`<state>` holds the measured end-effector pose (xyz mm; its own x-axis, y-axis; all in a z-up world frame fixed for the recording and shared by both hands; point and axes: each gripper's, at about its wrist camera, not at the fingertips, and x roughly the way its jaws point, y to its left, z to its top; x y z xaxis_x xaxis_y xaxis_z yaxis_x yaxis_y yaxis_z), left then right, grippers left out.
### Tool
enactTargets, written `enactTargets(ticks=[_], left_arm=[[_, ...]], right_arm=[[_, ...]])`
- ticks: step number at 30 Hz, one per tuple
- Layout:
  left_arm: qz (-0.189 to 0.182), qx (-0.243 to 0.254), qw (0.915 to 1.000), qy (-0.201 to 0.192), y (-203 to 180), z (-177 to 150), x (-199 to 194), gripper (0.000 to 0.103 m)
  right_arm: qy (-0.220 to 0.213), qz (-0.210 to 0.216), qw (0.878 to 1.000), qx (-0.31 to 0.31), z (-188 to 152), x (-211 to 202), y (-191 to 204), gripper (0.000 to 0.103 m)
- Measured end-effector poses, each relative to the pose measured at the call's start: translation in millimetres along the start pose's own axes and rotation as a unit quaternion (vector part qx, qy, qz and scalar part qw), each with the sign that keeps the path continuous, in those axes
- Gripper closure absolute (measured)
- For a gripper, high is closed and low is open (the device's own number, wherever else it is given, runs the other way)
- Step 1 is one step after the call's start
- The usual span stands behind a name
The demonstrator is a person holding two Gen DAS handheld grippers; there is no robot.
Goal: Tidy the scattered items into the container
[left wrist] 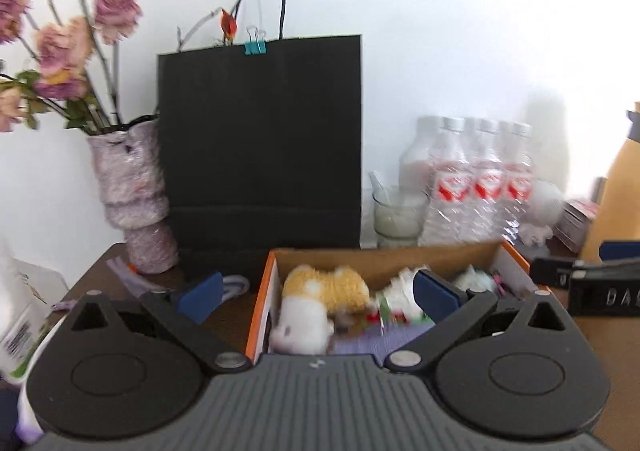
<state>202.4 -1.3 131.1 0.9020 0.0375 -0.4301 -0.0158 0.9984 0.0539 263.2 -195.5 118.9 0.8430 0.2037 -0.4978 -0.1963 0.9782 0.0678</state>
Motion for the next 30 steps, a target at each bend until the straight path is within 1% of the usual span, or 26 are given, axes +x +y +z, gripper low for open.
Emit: enactTargets(ticks=[1, 3, 5, 6, 8, 10, 11, 13, 16, 19, 21, 24, 28, 30], left_arm=[[-0.009, 0.005, 0.9999, -0.001, -1, -12, -17, 0.0], [-0.025, 0.008, 0.9997, 0.003, -1, -40, -52, 0.0], [-0.021, -0.013, 0.9996, -0.012, 1, -75, -93, 0.0], [-0.019, -0.022, 0.9993, -0.023, 3, -94, -114, 0.0], [-0.007, -0.033, 0.9988, -0.035, 7, -133, -152, 0.0], [0.018, -0.062, 0.9976, -0.026, 9, -165, -181, 0.0], [0.014, -0.074, 0.9971, -0.014, 9, -175, -190, 0.0], [-0.005, -0.064, 0.998, 0.001, 8, -183, -201, 0.0], [-0.001, -0.032, 0.9994, -0.011, 2, -178, -200, 0.0], [0.002, -0.03, 0.9996, 0.003, -3, -170, -185, 0.0], [-0.003, -0.029, 0.9995, 0.011, -6, -173, -177, 0.0], [-0.004, -0.028, 0.9989, 0.036, -7, -179, -153, 0.0], [-0.009, -0.01, 0.9975, 0.07, -5, -181, -121, 0.0], [-0.012, -0.012, 0.9958, 0.09, -3, -183, -111, 0.0]], right_arm=[[0.0, 0.011, 1.0, 0.005, -11, -16, 0, 0.007], [0.013, 0.031, 0.999, 0.014, -38, -47, 2, 0.007], [0.032, 0.038, 0.999, 0.019, -73, -80, 5, 0.006], [0.033, 0.037, 0.999, 0.022, -93, -98, 7, 0.006], [0.019, 0.03, 0.999, 0.024, -136, -136, 9, 0.006], [-0.002, 0.026, 0.999, 0.031, -178, -168, 9, 0.003], [-0.005, 0.028, 0.999, 0.033, -196, -181, 8, 0.003], [-0.009, 0.021, 1.0, 0.021, -219, -198, 9, 0.003], [-0.014, 0.017, 1.0, 0.008, -227, -203, 12, 0.002], [0.007, 0.023, 1.0, 0.014, -226, -188, 19, 0.002], [0.015, 0.018, 1.0, 0.015, -225, -178, 22, 0.002], [0.018, 0.014, 1.0, 0.015, -223, -164, 24, 0.002], [0.046, 0.009, 0.999, 0.011, -218, -136, 25, 0.002], [0.059, 0.005, 0.998, 0.002, -217, -125, 28, 0.002]])
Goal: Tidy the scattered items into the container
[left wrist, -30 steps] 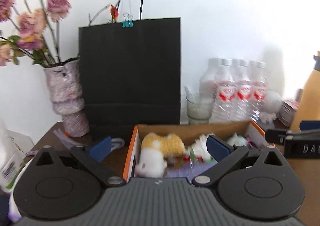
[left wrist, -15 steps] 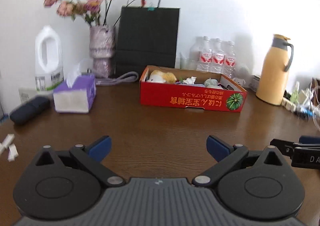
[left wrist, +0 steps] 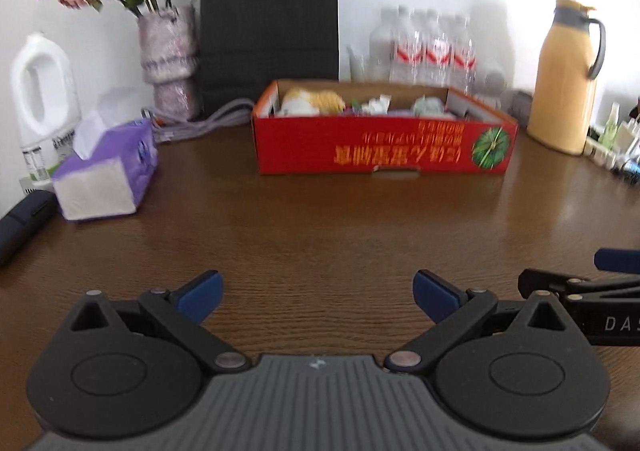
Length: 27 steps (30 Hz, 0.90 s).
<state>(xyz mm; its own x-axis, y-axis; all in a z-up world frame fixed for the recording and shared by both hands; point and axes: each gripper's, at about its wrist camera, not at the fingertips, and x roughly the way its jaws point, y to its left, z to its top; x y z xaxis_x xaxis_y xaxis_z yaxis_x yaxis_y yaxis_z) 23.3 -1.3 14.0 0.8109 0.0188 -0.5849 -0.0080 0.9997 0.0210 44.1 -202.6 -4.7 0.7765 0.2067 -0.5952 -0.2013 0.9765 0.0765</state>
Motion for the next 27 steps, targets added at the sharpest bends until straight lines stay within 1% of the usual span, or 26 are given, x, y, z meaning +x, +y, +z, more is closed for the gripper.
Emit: enactTargets(ticks=[2, 5, 8, 12, 15, 27], left_arm=[[-0.008, -0.005, 0.9997, 0.022, 4, -3, 7, 0.0], [0.006, 0.0, 0.9992, 0.038, 5, -8, 12, 0.0], [0.009, 0.005, 0.9991, 0.042, 6, -12, 12, 0.0], [0.003, -0.001, 0.999, 0.045, 8, -14, 14, 0.0], [0.002, -0.005, 0.9993, 0.038, 8, -15, 14, 0.0], [0.001, -0.004, 0.9992, 0.038, 9, -14, 15, 0.0]], right_arm=[[0.011, -0.007, 1.0, -0.012, 0, 8, 6, 0.002], [0.021, -0.009, 0.999, -0.023, -4, 15, 11, 0.002], [0.029, -0.001, 0.999, -0.028, -9, 18, 15, 0.002], [0.03, -0.007, 0.999, -0.026, -8, 20, 15, 0.002], [0.03, -0.014, 0.999, -0.03, -9, 21, 17, 0.001], [0.032, -0.019, 0.999, -0.026, -6, 23, 16, 0.0]])
